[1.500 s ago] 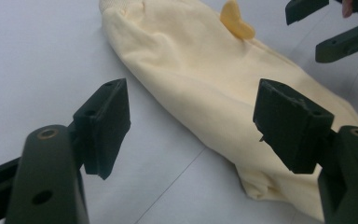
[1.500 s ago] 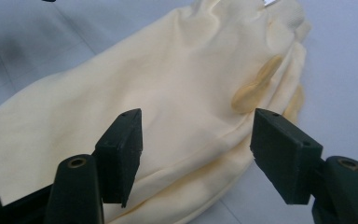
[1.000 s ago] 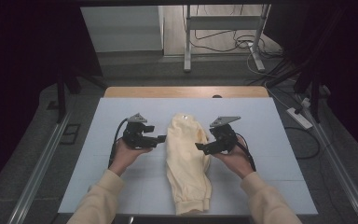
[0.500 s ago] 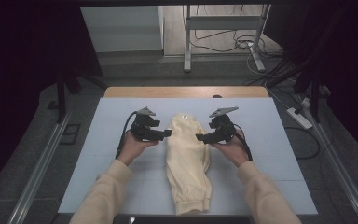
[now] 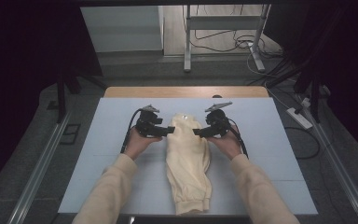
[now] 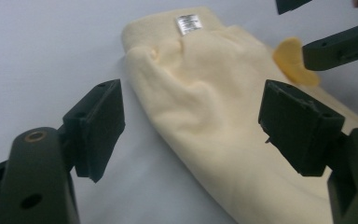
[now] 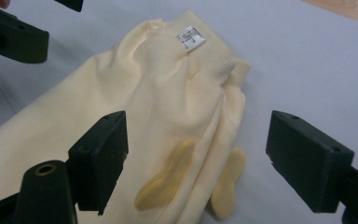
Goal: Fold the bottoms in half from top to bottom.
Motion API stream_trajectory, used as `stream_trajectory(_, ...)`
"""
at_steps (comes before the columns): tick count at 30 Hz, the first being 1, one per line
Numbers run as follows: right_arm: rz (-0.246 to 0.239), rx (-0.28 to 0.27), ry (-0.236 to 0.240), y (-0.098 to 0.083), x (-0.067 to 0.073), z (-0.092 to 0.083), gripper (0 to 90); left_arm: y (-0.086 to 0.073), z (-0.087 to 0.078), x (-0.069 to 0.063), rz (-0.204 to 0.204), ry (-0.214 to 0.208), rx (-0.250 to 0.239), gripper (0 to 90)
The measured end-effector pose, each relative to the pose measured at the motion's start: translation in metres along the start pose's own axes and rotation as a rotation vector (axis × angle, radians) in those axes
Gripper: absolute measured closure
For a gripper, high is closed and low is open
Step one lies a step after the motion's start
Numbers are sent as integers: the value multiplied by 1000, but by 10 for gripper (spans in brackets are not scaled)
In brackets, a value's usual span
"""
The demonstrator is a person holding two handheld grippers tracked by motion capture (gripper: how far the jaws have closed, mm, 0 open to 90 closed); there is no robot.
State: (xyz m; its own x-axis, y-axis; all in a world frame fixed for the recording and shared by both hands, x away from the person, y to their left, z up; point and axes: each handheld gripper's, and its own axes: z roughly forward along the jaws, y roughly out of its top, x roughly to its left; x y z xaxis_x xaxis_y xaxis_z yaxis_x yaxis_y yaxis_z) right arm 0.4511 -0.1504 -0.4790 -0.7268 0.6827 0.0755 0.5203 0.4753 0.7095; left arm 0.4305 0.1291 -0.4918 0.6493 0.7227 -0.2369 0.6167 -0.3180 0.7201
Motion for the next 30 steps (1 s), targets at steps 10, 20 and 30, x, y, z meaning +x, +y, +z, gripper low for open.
stream_trajectory(10,17,24,-18,3,-5,12,225,4,12,8,-9,10,32,240)
stream_trajectory(20,11,72,-40,1,-11,24,257,3,31,14,-12,31,76,291)
stream_trajectory(30,-21,133,-81,-3,-17,37,317,0,47,16,-26,19,108,373)
